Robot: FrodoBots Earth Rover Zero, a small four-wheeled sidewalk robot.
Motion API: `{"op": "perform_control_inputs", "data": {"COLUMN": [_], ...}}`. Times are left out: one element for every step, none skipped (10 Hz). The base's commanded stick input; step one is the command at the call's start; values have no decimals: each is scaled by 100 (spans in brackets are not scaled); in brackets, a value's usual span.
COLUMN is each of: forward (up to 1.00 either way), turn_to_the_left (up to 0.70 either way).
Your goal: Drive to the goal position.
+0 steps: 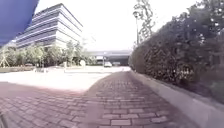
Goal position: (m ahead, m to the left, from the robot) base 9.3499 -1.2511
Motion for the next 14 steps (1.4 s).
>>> {"op": "perform_control_inputs", "data": {"forward": [70,70,70,70,70,70,70,70,70,70,70,70,70,70], "turn_to_the_left": [0,0,1,1,1,0,0,0,0,0,0,0,0,0]}}
